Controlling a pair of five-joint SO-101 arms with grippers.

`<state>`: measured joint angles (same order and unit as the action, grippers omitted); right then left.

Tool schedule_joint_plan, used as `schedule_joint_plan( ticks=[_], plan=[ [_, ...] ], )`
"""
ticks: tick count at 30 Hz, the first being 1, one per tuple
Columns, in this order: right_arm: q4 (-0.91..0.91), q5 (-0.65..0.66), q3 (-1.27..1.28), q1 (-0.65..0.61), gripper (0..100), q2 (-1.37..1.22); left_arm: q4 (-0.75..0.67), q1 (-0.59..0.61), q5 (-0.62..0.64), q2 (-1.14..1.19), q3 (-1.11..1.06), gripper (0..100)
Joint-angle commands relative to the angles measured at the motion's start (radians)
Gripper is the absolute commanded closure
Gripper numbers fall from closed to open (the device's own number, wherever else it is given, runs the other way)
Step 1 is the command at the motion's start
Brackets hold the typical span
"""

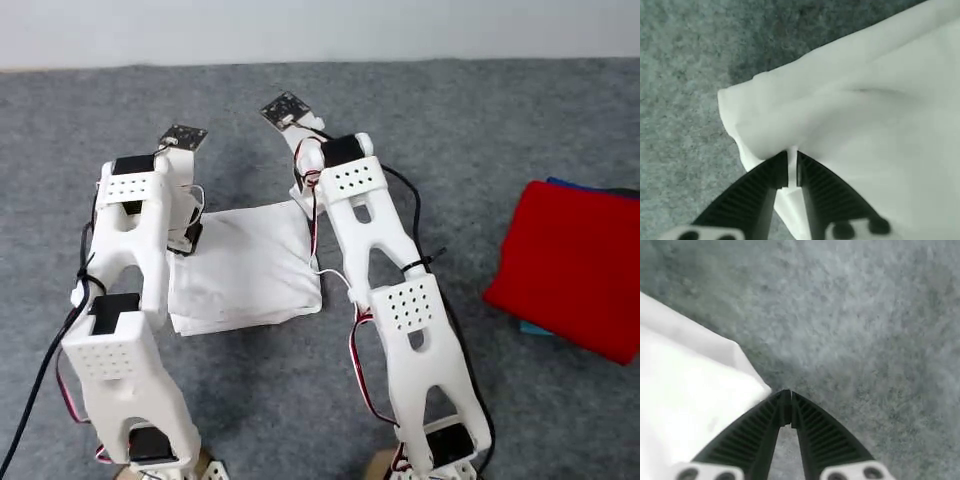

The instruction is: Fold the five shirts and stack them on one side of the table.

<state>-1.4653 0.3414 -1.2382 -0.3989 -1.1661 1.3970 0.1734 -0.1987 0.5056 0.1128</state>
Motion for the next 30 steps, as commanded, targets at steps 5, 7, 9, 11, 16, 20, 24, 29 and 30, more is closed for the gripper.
schedule_joint_plan(
  ticks=[5,7,9,11,16,20,24,29,30],
  plan=[
    [-0.053,0.005,-0.054,-0.012,98.7,0.082,0.023,0.002,0.008,-0.068,0.042,96],
    [-0.079,0.0,-0.054,-0.025,98.7,0.114,0.031,0.0,0.008,-0.104,0.042,96],
    [-0.104,-0.044,-0.054,-0.036,98.7,0.148,0.035,0.0,0.008,-0.133,0.042,96],
    [-0.133,-0.087,-0.054,-0.051,98.6,0.182,0.035,0.0,0.008,-0.149,0.039,96],
    [-0.177,-0.161,-0.051,-0.097,98.5,0.22,0.029,0.003,0.008,-0.15,0.036,96],
    [-0.147,-0.178,-0.044,-0.124,98.5,0.182,0.028,0.002,0.006,-0.15,0.036,96],
    [-0.068,-0.172,-0.052,-0.113,98.4,0.088,0.015,0.003,0.006,-0.15,0.035,96],
    [0.01,-0.149,-0.052,-0.087,98.4,0.01,-0.006,0.003,-0.008,-0.101,0.041,96],
    [0.015,-0.133,-0.052,-0.082,98.4,0.001,-0.008,0.003,-0.012,-0.083,0.041,96]
  ],
)
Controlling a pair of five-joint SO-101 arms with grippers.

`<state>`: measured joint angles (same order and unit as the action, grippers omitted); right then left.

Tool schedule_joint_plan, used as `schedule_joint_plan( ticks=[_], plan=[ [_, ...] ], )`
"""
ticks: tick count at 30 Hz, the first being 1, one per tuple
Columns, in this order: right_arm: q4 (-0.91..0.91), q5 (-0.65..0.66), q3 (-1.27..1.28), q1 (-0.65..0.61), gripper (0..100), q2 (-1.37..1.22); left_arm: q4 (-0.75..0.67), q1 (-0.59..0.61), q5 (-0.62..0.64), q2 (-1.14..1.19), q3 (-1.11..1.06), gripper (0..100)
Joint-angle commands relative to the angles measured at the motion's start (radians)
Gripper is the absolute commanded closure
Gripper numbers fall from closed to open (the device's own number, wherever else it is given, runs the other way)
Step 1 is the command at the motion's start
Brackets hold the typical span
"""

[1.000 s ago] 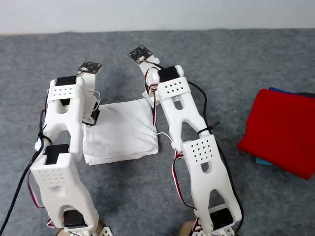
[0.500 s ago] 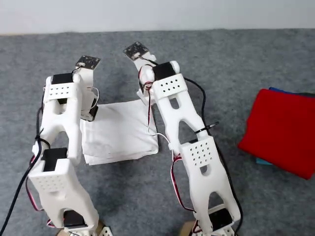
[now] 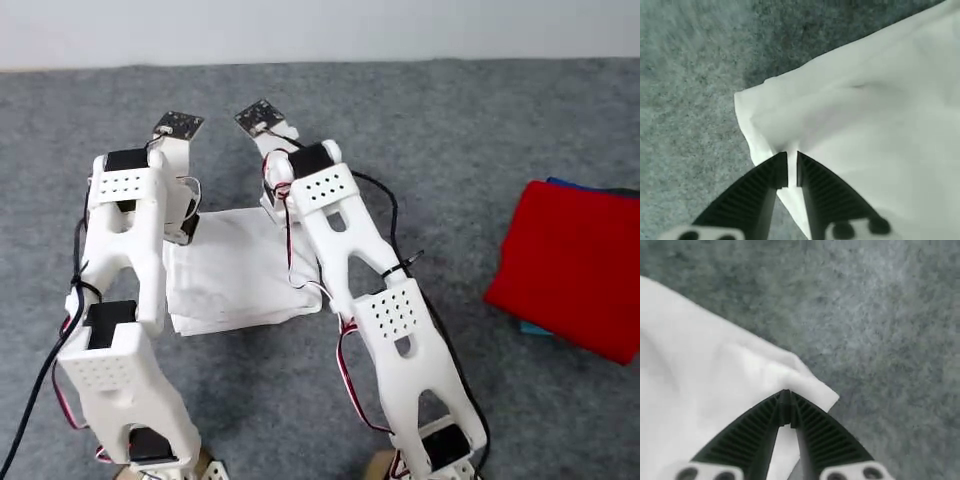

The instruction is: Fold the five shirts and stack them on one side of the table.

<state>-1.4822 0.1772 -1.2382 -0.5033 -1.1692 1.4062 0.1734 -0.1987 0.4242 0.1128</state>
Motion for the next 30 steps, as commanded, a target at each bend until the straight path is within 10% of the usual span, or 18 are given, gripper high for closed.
schedule_joint_plan(
  ticks=[1,30],
  plan=[
    [0.036,0.041,-0.052,0.027,98.4,-0.001,-0.017,0.003,-0.014,0.014,0.042,96],
    [-0.002,0.046,-0.127,0.035,98.5,0.015,0.048,-0.158,0.021,-0.239,0.107,98]
  ],
)
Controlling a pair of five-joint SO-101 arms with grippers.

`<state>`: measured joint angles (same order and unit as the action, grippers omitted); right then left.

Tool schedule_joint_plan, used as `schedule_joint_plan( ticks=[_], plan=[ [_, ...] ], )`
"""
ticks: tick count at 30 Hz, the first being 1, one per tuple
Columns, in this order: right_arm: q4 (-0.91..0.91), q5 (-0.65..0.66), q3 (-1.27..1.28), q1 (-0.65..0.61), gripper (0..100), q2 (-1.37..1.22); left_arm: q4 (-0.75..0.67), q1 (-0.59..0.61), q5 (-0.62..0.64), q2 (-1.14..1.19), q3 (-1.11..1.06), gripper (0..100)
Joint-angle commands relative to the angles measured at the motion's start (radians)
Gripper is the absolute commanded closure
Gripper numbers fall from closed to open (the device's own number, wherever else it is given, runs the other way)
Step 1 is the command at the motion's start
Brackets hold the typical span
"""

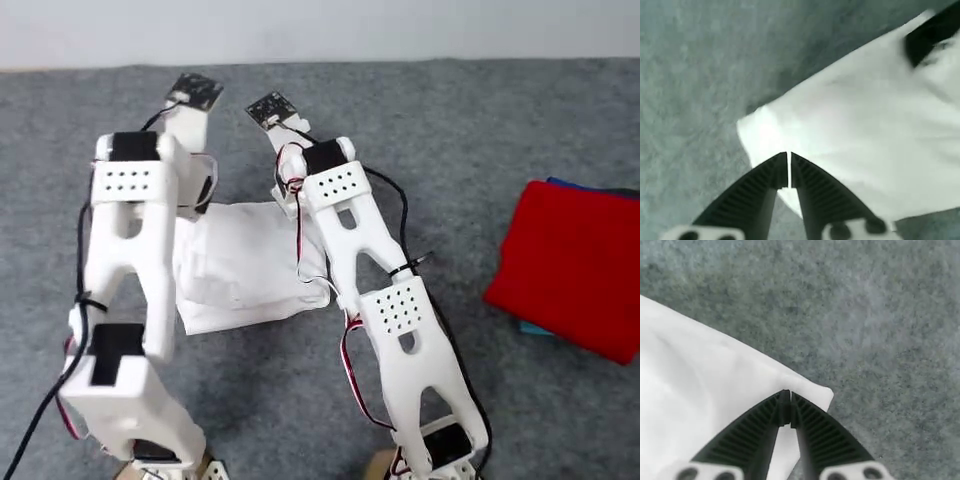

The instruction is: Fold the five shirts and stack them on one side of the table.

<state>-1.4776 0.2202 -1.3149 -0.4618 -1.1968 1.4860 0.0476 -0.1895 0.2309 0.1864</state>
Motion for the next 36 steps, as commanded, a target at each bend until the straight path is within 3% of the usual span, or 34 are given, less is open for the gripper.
schedule_joint_plan(
  ticks=[1,11,24,36],
  plan=[
    [-0.007,0.003,-0.051,-0.008,98.5,0.042,-0.051,-0.032,0.014,-0.021,0.03,98],
    [-0.007,0.005,-0.051,-0.01,98.6,0.042,-0.141,-0.025,0.017,0.233,0.035,98],
    [0.002,0.006,-0.052,0.005,98.5,-0.005,-0.147,0.08,0.014,0.319,0.033,98],
    [0.004,0.008,-0.052,0.05,98.5,-0.036,-0.129,0.094,-0.005,0.368,0.028,98]
  ],
)
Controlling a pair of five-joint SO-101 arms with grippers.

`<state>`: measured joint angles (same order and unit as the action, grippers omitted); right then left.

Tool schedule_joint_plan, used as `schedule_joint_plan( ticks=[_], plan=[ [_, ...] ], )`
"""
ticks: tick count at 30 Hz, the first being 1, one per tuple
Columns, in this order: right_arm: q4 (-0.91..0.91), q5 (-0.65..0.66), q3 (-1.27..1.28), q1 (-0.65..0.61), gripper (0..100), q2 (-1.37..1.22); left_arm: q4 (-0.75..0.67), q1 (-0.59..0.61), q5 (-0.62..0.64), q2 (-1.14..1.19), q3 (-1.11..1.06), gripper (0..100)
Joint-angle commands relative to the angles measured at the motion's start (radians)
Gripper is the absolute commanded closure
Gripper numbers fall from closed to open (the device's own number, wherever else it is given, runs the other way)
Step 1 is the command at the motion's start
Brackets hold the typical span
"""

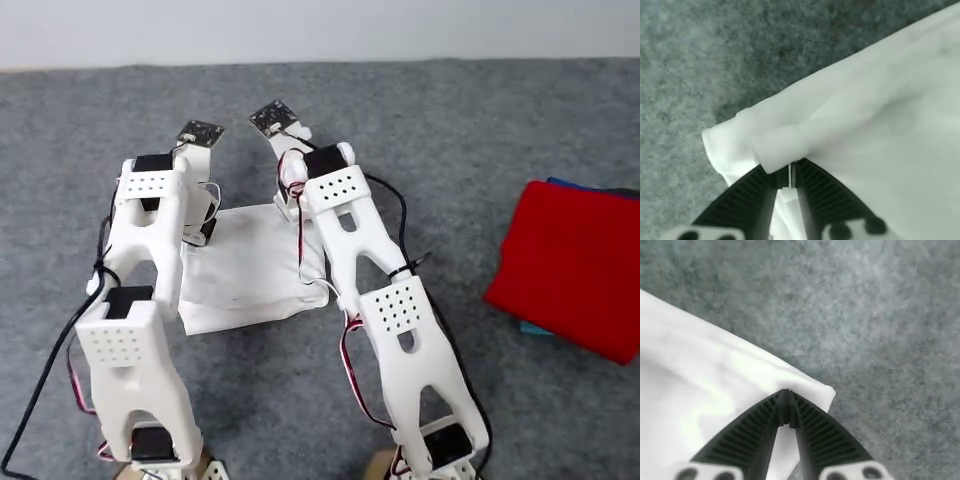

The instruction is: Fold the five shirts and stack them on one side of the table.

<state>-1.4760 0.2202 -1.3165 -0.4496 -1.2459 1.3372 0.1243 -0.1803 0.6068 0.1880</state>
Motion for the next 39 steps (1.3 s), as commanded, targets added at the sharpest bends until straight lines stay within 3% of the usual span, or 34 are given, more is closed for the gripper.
schedule_joint_plan(
  ticks=[1,14,25,39],
  plan=[
    [0.002,0.008,-0.051,0.047,98.4,0.013,0.025,0.021,-0.02,-0.008,0.027,98],
    [0.008,0.041,-0.06,0.076,98.5,0.024,0.133,0.061,-0.037,-0.026,0.131,98],
    [-0.079,0.043,-0.272,0.056,98.4,0.024,0.224,0.015,-0.034,-0.258,0.208,98],
    [-0.231,0.043,-0.365,0.051,98.4,0.047,0.19,-0.006,-0.035,-0.296,0.202,97]
  ],
)
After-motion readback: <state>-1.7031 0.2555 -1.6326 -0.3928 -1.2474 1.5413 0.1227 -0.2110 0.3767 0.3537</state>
